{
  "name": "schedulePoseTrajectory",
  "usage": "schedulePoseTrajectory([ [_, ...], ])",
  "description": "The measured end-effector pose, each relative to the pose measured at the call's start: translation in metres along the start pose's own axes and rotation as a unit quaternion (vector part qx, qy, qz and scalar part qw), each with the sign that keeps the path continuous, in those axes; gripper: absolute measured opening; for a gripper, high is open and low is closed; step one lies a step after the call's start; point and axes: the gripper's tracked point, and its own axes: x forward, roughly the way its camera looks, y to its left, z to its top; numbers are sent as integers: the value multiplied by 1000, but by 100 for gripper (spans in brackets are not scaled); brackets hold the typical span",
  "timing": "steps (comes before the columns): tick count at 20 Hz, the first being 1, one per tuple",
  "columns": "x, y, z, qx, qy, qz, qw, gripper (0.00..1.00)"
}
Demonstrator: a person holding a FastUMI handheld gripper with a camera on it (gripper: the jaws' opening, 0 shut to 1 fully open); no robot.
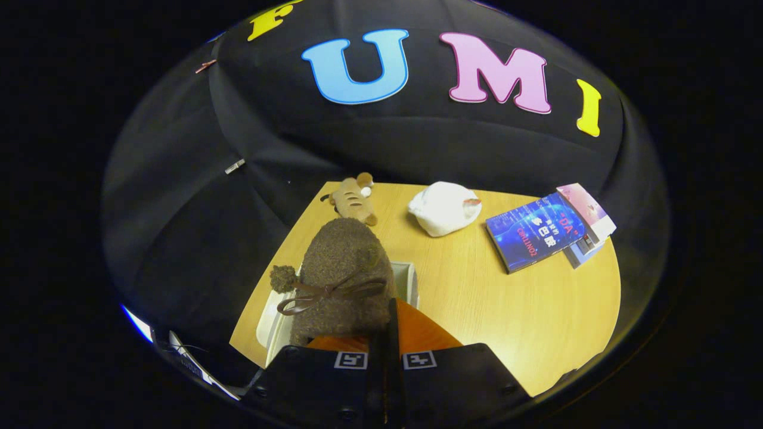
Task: Open the storage box then place both shoes into the box .Put the left shoe in first, then the right shoe, with the right side of both shoes facing outward in a uniform manner.
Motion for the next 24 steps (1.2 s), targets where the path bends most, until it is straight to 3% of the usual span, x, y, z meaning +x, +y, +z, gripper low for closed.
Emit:
schedulePoseTrajectory([
  [4,39,6,-41,-9,42,-47,998,7],
  [8,62,-17,-70,-61,70,-123,988,7],
  [13,69,-10,-82,-100,84,-147,980,9],
  [15,69,2,-92,-101,96,-126,982,21],
  [16,71,17,-91,-101,93,-100,986,48],
  [18,63,24,-79,-127,73,-97,984,100],
  [20,62,26,-71,-154,53,-94,982,98],
  [24,52,32,-68,-147,37,-76,986,98],
])
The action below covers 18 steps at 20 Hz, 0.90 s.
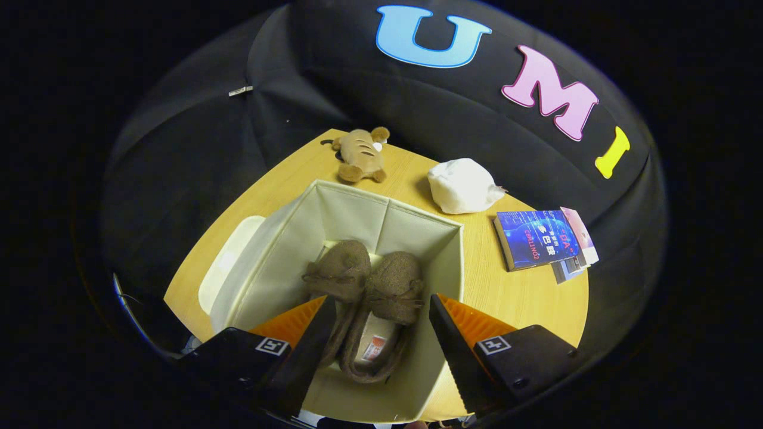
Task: Open the storage box then place both shoes into the box .Put the left shoe in first, then the right shoe, with the right side of both shoes facing outward in a uniform manner.
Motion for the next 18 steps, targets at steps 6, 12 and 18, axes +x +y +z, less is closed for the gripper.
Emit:
schedulePoseTrajectory([
  [6,-35,-5,17,20,-47,58,997,98],
  [12,-74,-59,41,6,-135,57,989,98],
  [18,-92,-133,40,4,-199,23,980,98],
])
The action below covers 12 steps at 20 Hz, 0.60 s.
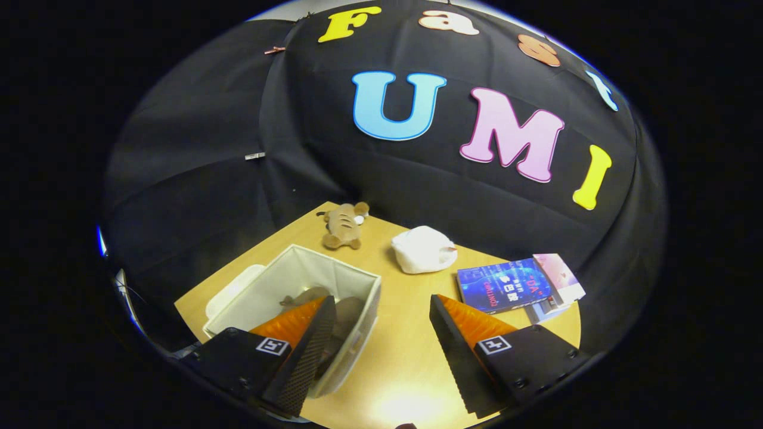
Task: Open the storage box then place both shoes into the box .Put the left shoe in first, then the right shoe, with the right side of both shoes facing outward in a uniform manner.
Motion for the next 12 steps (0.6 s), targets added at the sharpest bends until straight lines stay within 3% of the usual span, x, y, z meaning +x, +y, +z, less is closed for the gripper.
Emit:
schedulePoseTrajectory([
  [5,-33,-61,8,15,-60,-25,998,98],
  [12,-94,-143,29,-20,-127,-69,989,98],
])
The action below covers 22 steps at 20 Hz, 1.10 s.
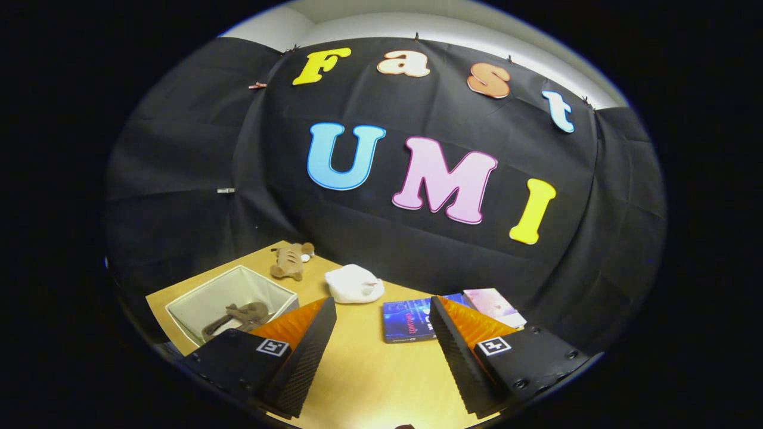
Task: Open the storage box then place both shoes into the box .Put the left shoe in first, then the right shoe, with the right side of both shoes facing outward in a uniform manner.
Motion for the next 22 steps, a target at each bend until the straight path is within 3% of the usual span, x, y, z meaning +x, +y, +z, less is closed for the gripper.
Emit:
schedulePoseTrajectory([
  [8,-37,-68,9,0,-39,-37,999,98],
  [22,-52,-107,-14,32,-26,-43,998,98],
])
